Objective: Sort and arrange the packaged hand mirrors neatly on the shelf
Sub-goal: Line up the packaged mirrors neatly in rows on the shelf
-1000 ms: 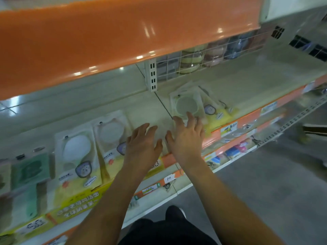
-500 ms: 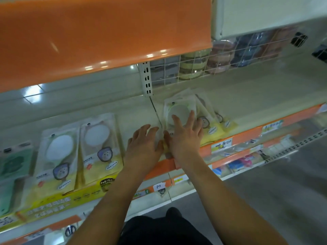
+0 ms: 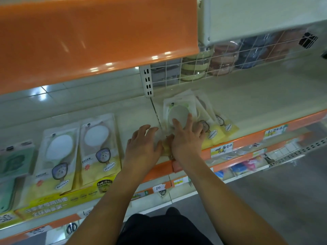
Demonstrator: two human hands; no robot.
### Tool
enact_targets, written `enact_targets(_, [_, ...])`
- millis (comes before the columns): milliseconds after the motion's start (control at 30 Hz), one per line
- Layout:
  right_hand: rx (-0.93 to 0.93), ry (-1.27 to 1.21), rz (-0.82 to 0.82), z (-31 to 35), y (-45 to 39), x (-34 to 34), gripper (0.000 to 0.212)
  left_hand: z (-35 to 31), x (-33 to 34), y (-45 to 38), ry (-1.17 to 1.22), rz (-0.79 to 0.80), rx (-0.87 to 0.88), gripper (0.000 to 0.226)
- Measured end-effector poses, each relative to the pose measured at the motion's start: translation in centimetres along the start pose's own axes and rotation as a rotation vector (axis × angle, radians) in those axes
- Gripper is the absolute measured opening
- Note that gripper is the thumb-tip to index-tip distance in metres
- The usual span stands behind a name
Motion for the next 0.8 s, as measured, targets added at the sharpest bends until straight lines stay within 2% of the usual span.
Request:
enact_targets(367, [0.003, 0.025, 0.068, 0.2, -0.5, 0.0, 0.054, -0.3, 0.0, -0.1, 0.013, 0.012, 0.02, 0.047])
enact_targets(500, [-0.019, 0.004, -0.033, -0.3, -0.8, -0.5, 0.043, 0.0, -0.1, -0.1, 0.011, 0.013, 0.017, 0.046])
enact_targets(700, [-0.036, -0.06, -0.056, -1.5, -0.9, -1.3, 0.034, 0.3, -0.9, -0.1, -0.011, -0.003, 0.012, 0.044])
enact_targets(800, [-0.04, -0.144, -0.117, -1.4, 0.0, -2.4, 0.03, 0.5, -1.4, 0.3, -0.015, -0.032, 0.009, 0.044])
Point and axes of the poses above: each hand's wrist, its own y-axis away from the middle knuckle, its own x-axis out of the palm, z = x × y, the point moved 4 cm from there along -y, towards the middle knuckle, and after that the axes turned 12 degrees about -z, right-handed, at the moved point
